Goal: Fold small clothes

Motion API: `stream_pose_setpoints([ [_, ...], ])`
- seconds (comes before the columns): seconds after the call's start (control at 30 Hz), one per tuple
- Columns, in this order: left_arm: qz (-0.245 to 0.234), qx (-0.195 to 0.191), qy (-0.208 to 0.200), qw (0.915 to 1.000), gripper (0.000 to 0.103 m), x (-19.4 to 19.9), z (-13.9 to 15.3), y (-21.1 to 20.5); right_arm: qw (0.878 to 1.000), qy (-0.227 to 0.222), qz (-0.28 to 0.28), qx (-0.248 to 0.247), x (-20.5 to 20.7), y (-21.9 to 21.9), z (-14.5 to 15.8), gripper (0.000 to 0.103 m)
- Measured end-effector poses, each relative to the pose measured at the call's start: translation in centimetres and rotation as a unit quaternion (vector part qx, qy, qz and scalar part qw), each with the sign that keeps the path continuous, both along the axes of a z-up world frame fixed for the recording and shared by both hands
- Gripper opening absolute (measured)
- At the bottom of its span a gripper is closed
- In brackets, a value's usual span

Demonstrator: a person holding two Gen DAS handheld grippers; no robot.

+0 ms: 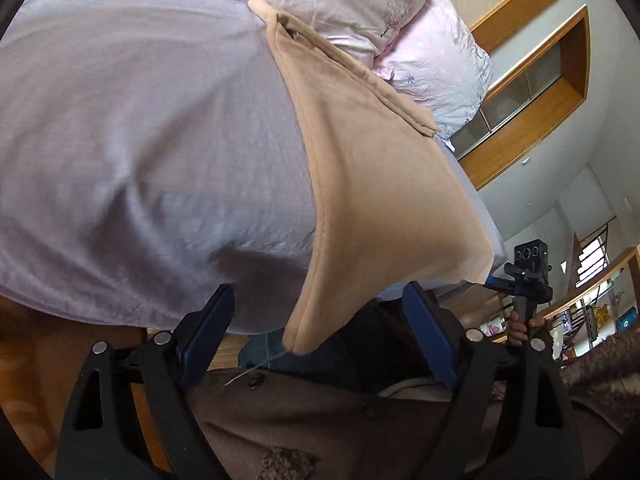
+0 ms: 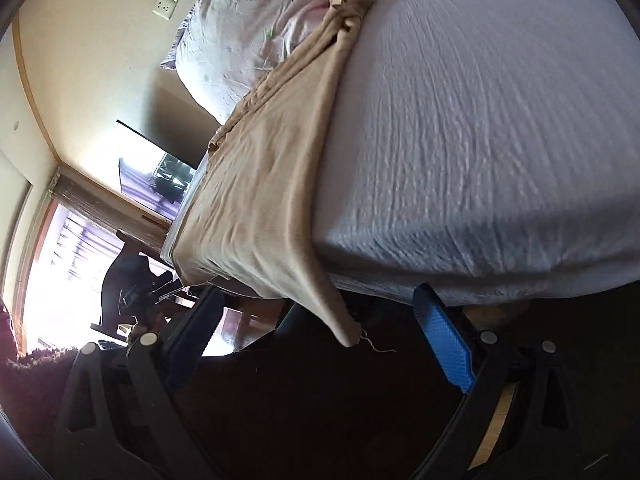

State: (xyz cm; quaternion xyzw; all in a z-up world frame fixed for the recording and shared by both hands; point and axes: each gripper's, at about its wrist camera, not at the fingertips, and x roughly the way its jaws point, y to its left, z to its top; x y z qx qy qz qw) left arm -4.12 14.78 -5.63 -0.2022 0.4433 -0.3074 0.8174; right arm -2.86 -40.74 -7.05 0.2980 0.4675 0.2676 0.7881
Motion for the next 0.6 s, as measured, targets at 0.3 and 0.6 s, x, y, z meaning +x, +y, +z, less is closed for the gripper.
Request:
stream_pose_setpoints([
  [0.3,0.018,-0.115,0.057,0.9915,0.004,0.6,-0.1,0.6,0.992,-0.065,0.081,0.067,-0.8,2.2,2.0,0.007],
  [0.6,0.02,-0.11,-0.076,0.9908,0.004,9.7,11.7,-0.7,0.969,-0.232,0.053,0.069,9.0,2.7,14.1,0.007],
])
